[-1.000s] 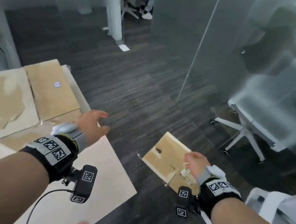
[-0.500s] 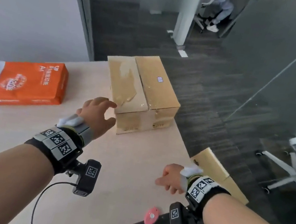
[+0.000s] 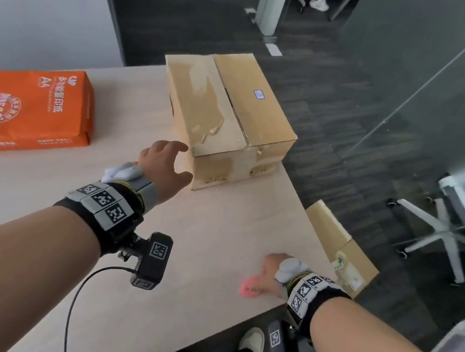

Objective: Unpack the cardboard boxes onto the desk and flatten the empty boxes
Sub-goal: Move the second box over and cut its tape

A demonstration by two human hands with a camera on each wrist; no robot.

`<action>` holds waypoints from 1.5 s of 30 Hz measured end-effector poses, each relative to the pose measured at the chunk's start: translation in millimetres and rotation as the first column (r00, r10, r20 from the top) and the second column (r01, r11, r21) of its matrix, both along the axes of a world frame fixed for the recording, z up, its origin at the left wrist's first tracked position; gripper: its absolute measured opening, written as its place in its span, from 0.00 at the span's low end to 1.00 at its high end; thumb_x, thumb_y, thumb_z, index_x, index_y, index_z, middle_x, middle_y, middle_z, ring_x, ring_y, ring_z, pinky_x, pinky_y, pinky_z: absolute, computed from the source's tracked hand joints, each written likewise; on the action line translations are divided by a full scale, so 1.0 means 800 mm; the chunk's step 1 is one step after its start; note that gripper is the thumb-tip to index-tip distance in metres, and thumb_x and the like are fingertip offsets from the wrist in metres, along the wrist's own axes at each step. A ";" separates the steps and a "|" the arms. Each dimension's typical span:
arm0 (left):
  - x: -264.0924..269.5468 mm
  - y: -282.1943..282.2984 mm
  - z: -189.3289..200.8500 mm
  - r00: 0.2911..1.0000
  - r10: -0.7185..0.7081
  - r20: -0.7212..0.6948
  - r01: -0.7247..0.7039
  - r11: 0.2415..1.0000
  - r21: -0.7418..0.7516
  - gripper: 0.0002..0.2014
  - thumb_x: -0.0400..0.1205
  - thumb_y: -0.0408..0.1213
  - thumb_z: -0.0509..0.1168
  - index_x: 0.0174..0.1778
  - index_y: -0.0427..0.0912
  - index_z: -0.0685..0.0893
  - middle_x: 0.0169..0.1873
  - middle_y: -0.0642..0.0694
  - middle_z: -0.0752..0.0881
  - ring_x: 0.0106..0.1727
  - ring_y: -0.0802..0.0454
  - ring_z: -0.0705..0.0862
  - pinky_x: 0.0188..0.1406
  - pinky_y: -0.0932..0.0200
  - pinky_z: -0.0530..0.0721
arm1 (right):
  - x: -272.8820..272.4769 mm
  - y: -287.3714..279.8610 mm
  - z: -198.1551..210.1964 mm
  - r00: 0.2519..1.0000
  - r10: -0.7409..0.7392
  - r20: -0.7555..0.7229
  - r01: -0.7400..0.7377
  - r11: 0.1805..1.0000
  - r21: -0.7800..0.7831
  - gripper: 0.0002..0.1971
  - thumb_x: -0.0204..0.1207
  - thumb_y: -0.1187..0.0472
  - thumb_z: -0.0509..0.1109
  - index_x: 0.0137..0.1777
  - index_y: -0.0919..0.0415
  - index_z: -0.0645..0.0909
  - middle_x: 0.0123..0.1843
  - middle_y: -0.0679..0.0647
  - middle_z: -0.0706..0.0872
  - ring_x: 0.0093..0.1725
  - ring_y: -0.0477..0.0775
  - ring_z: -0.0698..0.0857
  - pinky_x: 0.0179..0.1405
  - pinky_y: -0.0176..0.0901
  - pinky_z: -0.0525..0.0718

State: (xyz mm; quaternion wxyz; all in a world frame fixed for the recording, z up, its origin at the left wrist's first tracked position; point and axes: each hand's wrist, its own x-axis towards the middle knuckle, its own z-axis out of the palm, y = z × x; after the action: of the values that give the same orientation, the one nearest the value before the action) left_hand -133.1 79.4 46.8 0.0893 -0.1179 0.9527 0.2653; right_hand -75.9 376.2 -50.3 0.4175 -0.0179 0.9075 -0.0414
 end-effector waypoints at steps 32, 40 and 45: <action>-0.003 0.076 0.018 0.981 -0.190 0.042 0.194 0.939 -0.283 0.35 0.81 0.54 0.60 0.86 0.58 0.58 0.85 0.57 0.61 0.67 0.43 0.83 0.67 0.50 0.78 | -0.262 -0.070 0.168 0.821 -0.365 -0.440 -0.099 0.668 -0.738 0.10 0.89 0.45 0.57 0.58 0.46 0.76 0.47 0.41 0.90 0.46 0.48 0.89 0.47 0.46 0.83; 0.027 0.103 0.027 0.998 -0.060 -0.001 0.059 0.985 -0.161 0.26 0.78 0.53 0.52 0.74 0.62 0.75 0.58 0.57 0.89 0.51 0.46 0.89 0.49 0.53 0.86 | -0.304 -0.113 0.130 0.837 -0.184 -0.516 -0.126 0.851 -0.509 0.16 0.87 0.45 0.52 0.64 0.52 0.75 0.62 0.57 0.85 0.59 0.64 0.83 0.62 0.60 0.79; 0.002 0.077 0.034 0.997 0.054 -0.060 -0.062 0.988 -0.145 0.20 0.78 0.49 0.59 0.64 0.58 0.86 0.55 0.56 0.89 0.57 0.50 0.86 0.56 0.53 0.84 | -0.270 -0.103 0.119 0.788 0.052 -0.614 -0.355 0.853 -0.382 0.20 0.88 0.41 0.52 0.75 0.42 0.72 0.76 0.51 0.77 0.79 0.55 0.72 0.73 0.60 0.69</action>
State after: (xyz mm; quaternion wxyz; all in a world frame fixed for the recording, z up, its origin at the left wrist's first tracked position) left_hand -131.3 141.4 74.2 0.0458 -0.1442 0.9680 0.2004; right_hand -291.7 293.5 44.9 0.1034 -0.2332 0.9439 -0.2098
